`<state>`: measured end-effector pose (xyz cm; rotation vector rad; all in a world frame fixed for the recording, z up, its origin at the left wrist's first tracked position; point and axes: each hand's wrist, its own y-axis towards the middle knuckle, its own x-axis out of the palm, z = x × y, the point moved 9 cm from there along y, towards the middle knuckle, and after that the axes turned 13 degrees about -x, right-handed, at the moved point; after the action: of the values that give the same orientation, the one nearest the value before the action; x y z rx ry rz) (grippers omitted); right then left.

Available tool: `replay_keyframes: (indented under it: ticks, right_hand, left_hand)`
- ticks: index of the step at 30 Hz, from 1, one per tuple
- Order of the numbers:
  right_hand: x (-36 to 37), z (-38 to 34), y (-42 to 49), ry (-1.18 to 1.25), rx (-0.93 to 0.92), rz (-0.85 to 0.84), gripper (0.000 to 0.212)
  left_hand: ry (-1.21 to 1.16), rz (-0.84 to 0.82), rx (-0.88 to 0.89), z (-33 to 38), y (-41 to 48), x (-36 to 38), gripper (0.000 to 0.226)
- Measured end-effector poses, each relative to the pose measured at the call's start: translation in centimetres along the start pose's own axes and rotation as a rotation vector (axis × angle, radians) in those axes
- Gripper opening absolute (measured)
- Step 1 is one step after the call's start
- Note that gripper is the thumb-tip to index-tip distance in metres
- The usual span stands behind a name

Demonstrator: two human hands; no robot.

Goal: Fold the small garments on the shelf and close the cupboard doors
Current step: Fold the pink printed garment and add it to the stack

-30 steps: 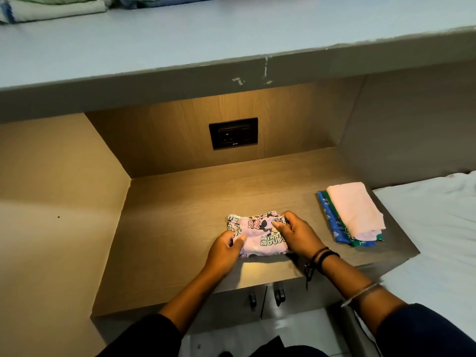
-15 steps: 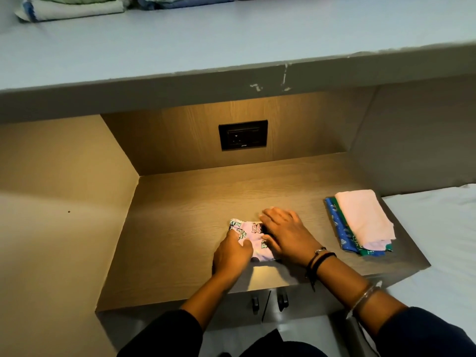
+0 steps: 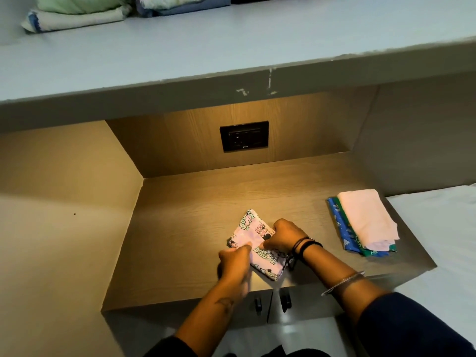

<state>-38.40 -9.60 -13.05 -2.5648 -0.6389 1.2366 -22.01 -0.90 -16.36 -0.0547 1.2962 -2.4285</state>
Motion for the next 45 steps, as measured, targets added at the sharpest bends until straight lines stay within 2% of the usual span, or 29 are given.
replay_keyframes:
  ticks: [5, 9, 11, 14, 17, 19, 21, 24, 27, 30, 32, 34, 36, 37, 39, 42, 45]
  right_hand:
    - [0.1, 0.7, -0.9, 0.147, 0.037, 0.055, 0.036]
    - [-1.6, -0.2, -3.1, 0.346, -0.096, 0.129, 0.014]
    - [-3.4, -0.6, -4.7, 0.459, -0.184, 0.177, 0.021]
    - [-7.3, 1.1, -7.4, 0.571, -0.17, 0.331, 0.039]
    - [-11.7, 4.1, -9.8, 0.674, -0.141, 0.541, 0.041]
    - [-14.6, 5.9, -11.5, 0.685, -0.146, 0.658, 0.042]
    - [-17.0, 7.7, -12.8, 0.618, -0.138, 0.724, 0.041]
    - [-18.4, 12.0, -13.6, 0.411, -0.01, 0.713, 0.032]
    - [-17.7, 15.9, -13.4, 0.24, 0.113, 0.68, 0.046]
    - [-16.7, 18.7, -11.7, 0.191, 0.167, 0.556, 0.061]
    - [-16.6, 20.0, -10.8, 0.308, 0.203, 0.504, 0.068]
    - [-16.4, 20.2, -10.3, 0.564, 0.189, 0.45, 0.055]
    - [-15.7, 19.5, -10.2, 0.733, 0.174, 0.321, 0.025]
    - [-15.7, 19.2, -10.0, 0.753, 0.154, 0.286, 0.015]
    - [-15.7, 19.0, -9.9, 0.789, 0.137, 0.276, 0.007]
    - [-15.3, 19.3, -9.7, 0.781, 0.137, 0.332, 0.019]
    - [-14.1, 17.8, -10.5, 0.845, 0.11, 0.301, 0.025]
  left_hand:
    - [-0.014, -0.071, -0.095, 1.7, -1.0, 1.5, 0.019]
    - [-0.019, -0.166, 0.004, 3.9, -2.4, 3.2, 0.021]
    - [-0.1, -0.299, 0.046, 5.0, -3.7, 5.1, 0.025]
    - [-0.133, -0.541, 0.058, 6.4, -6.7, 9.5, 0.024]
    - [-0.123, -0.738, 0.117, 8.0, -10.1, 14.6, 0.025]
    - [-0.114, -0.799, 0.141, 8.5, -11.7, 18.1, 0.024]
    - [-0.097, -0.787, 0.12, 8.2, -11.9, 21.3, 0.023]
    - [0.045, -0.709, 0.106, 6.3, -11.0, 25.6, 0.027]
    - [0.19, -0.576, 0.212, 5.0, -9.8, 27.7, 0.032]
    - [0.258, -0.403, 0.335, 5.7, -8.7, 27.5, 0.034]
    - [0.291, -0.295, 0.363, 6.1, -7.7, 26.7, 0.034]
    - [0.37, -0.204, 0.293, 5.3, -6.6, 25.9, 0.042]
    - [0.357, -0.249, 0.134, 3.8, -6.3, 26.0, 0.058]
    - [0.34, -0.299, 0.074, 3.3, -6.4, 26.5, 0.059]
    - [0.357, -0.383, 0.019, 2.9, -7.6, 27.4, 0.046]
    - [0.374, -0.401, 0.001, 2.5, -8.5, 28.0, 0.047]
    - [0.279, -0.39, 0.062, 2.3, -8.9, 27.5, 0.043]
